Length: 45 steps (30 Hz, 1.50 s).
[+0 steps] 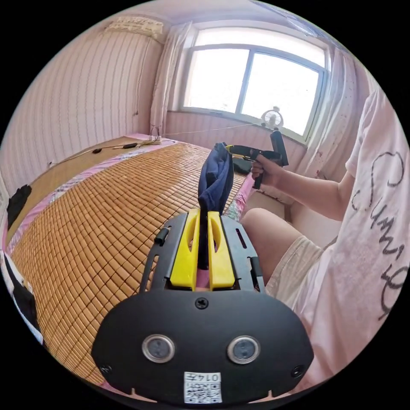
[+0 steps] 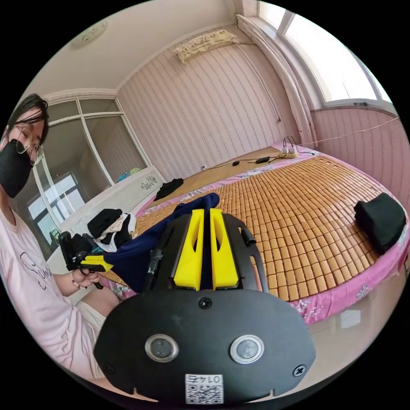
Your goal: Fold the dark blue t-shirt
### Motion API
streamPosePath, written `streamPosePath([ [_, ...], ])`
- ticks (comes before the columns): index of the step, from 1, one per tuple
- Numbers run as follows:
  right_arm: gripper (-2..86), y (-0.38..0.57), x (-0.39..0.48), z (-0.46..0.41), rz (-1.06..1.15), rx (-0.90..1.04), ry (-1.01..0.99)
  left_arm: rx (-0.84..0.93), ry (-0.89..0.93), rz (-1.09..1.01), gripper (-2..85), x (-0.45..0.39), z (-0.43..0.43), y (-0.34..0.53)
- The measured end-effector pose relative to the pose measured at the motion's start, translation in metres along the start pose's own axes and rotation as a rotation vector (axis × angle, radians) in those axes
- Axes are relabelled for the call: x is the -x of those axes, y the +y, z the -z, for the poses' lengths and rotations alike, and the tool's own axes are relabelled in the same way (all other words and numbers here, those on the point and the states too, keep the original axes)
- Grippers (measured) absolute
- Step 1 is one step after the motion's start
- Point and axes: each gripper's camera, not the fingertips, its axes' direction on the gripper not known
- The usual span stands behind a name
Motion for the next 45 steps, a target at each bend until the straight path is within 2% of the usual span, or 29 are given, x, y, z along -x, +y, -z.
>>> streamPosePath([
  [6, 1.9, -0.014, -0.035, 0.119, -0.026, -0.154, 0.267, -0.040, 0.237, -0.218, 2.2, -0.030, -0.075, -0.074],
  [10, 2.3, -0.063, -0.080, 0.168, -0.006, -0.083, 0.498, -0.109, 0.374, -0.220, 2.1, -0.045, -0.154, -0.144],
  [13, 3.2, -0.120, -0.148, 0.158, -0.060, 0.074, 0.624, -0.116, 0.360, -0.143, 3.0, -0.057, -0.228, -0.196],
  [16, 5.9, -0.160, -0.227, 0.122, -0.222, 0.134, 0.662, 0.063, 0.336, 0.120, 5.8, -0.038, -0.321, -0.233],
  [17, 6.8, -0.162, -0.250, 0.103, -0.301, 0.189, 0.739, 0.141, 0.306, 0.163, 7.4, -0.028, -0.345, -0.239],
  [19, 7.3, -0.155, -0.267, 0.077, -0.365, 0.314, 0.867, 0.191, 0.258, 0.160, 8.0, -0.016, -0.355, -0.235],
  [21, 7.4, -0.138, -0.261, 0.065, -0.357, 0.345, 0.898, 0.199, 0.226, 0.119, 8.3, -0.006, -0.345, -0.221],
  [23, 7.2, -0.102, -0.223, 0.066, -0.240, 0.285, 0.827, 0.210, 0.187, 0.052, 8.6, 0.005, -0.313, -0.187],
  [27, 7.1, -0.027, -0.137, 0.073, -0.139, 0.250, 0.742, 0.230, 0.140, 0.048, 8.0, 0.021, -0.239, -0.110],
  [32, 9.2, 0.052, 0.006, 0.057, -0.038, 0.419, 0.651, 0.300, -0.026, 0.226, 7.7, 0.032, -0.109, 0.007],
  [36, 9.5, 0.052, 0.099, 0.029, 0.078, 0.434, 0.572, 0.256, -0.119, 0.347, 7.9, 0.041, -0.021, 0.061],
  [40, 12.2, 0.026, 0.217, -0.058, 0.376, 0.476, 0.359, 0.114, -0.249, 0.490, 6.1, 0.055, 0.090, 0.129],
  [44, 13.5, -0.007, 0.377, -0.166, 0.595, 0.466, -0.056, -0.022, -0.397, 0.724, 6.2, 0.059, 0.185, 0.225],
  [45, 13.6, -0.008, 0.403, -0.180, 0.638, 0.463, -0.109, -0.045, -0.422, 0.765, 6.2, 0.059, 0.199, 0.240],
])
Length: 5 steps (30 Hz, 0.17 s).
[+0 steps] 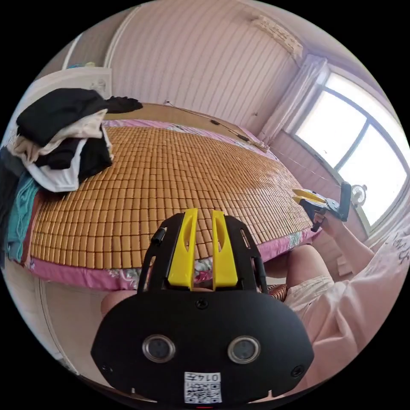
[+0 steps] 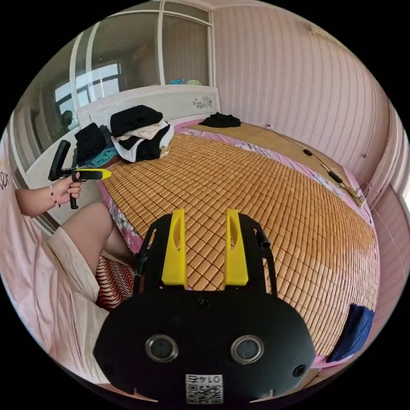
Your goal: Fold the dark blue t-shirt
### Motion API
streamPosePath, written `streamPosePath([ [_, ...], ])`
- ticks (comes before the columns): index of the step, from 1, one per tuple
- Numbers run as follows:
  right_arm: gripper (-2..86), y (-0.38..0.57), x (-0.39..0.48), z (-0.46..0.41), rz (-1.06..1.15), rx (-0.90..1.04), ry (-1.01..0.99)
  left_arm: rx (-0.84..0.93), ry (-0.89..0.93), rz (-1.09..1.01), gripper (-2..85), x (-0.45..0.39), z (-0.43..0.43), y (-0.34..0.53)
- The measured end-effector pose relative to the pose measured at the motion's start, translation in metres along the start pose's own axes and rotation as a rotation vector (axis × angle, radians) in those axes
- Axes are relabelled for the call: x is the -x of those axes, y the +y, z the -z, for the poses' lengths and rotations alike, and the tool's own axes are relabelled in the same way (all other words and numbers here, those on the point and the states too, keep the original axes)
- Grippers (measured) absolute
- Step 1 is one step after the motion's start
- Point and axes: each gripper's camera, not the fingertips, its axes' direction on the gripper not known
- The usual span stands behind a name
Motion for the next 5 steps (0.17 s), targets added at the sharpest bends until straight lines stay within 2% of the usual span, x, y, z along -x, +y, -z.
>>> streamPosePath([
  [5, 14.8, -0.163, 0.181, -0.086, 0.491, -0.003, -0.359, -0.202, -0.074, 0.419, 6.3, 0.125, 0.084, 0.086],
])
